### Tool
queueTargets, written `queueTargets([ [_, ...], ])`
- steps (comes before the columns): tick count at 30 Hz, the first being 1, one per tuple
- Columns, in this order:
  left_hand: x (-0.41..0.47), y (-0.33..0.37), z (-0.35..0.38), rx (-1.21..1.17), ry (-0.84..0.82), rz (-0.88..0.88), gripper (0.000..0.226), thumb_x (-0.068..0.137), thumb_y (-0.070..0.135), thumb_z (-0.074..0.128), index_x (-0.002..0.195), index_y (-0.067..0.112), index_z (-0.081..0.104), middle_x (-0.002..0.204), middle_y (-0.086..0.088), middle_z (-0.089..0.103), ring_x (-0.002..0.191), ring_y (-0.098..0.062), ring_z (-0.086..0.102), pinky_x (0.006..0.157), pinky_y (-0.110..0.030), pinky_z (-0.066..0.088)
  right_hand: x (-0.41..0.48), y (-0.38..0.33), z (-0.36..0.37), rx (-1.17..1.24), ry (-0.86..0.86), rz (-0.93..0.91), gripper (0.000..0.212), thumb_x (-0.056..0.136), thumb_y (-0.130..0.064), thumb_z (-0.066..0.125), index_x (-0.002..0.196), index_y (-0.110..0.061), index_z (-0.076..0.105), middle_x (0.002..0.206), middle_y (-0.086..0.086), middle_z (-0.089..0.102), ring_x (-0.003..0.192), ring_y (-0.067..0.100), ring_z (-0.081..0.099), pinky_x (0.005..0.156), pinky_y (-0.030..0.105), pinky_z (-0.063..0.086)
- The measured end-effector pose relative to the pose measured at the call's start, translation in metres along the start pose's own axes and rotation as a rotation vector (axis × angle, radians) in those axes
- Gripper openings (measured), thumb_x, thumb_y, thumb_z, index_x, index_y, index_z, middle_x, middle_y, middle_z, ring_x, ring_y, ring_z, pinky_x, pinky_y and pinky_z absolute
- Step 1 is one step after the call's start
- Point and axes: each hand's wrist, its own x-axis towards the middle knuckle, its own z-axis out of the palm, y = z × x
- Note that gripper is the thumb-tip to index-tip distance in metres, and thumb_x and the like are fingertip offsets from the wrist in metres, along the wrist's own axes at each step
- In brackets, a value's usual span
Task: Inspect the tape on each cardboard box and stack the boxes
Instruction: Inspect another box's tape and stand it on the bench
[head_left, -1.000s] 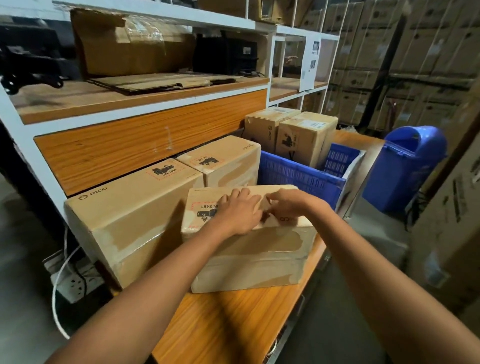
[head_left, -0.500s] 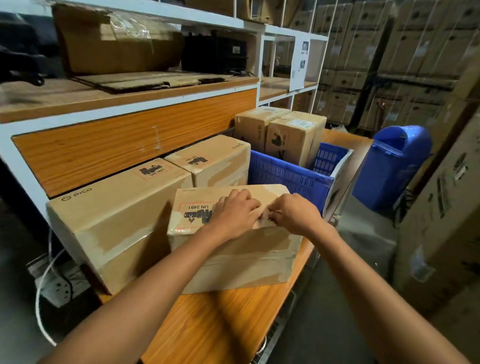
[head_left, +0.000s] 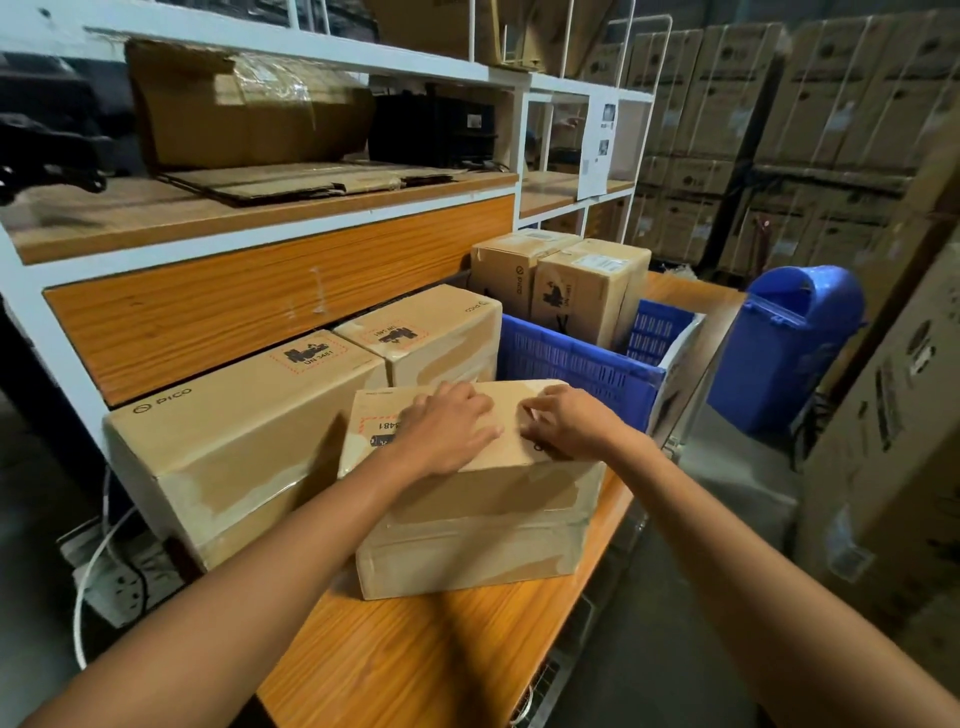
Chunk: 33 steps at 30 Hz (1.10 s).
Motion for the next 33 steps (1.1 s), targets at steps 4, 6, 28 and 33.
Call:
queueTargets([
  [4,-0.019,-0.053,-0.002,-0.129,0.132,-0.46,0.052,0.098,0.048,0.048,0.144,0.023,0.046,0.149,-0.006,0.042,0.136,-0.03,0.036,0.109,-0.049,0.036,-0.021,0.013,0.022,0.341,0.173,0.129,0.074,0.091,-0.063,0.059,0.15,-0.024,0.038,0.156,0.005,0.038,0.134,0.027,0.044,0.105,0.045,0.041],
  [6,-0.026,-0.071,0.0,-0.371,0.165,-0.604,0.059,0.097,0.046,0.054,0.149,0.023,0.041,0.149,-0.008,0.043,0.129,-0.031,0.047,0.1,-0.04,0.043,-0.035,0.015,0.027,0.634,0.261,0.156,0.066,0.09,-0.05,0.068,0.142,-0.02,0.04,0.13,-0.006,0.053,0.11,0.012,0.053,0.087,0.031,0.044],
  [28,-0.118,-0.031,0.051,-0.62,0.472,-0.751,0.018,0.087,0.021,0.071,0.075,0.016,0.058,0.105,-0.003,0.047,0.092,-0.02,0.05,0.081,-0.031,0.042,-0.092,0.024,0.097,0.942,0.326,0.572,0.035,0.087,-0.052,0.065,0.1,-0.022,0.053,0.103,0.004,0.062,0.091,0.022,0.063,0.083,0.045,0.057],
  [33,-0.148,-0.039,0.072,-0.475,0.398,-0.587,0.02,0.087,0.019,0.069,0.073,0.019,0.054,0.099,-0.001,0.045,0.089,-0.021,0.052,0.079,-0.035,0.047,-0.101,0.02,0.099,0.809,0.241,0.623,0.036,0.085,-0.044,0.071,0.106,-0.022,0.053,0.108,0.003,0.064,0.089,0.019,0.064,0.078,0.041,0.058],
])
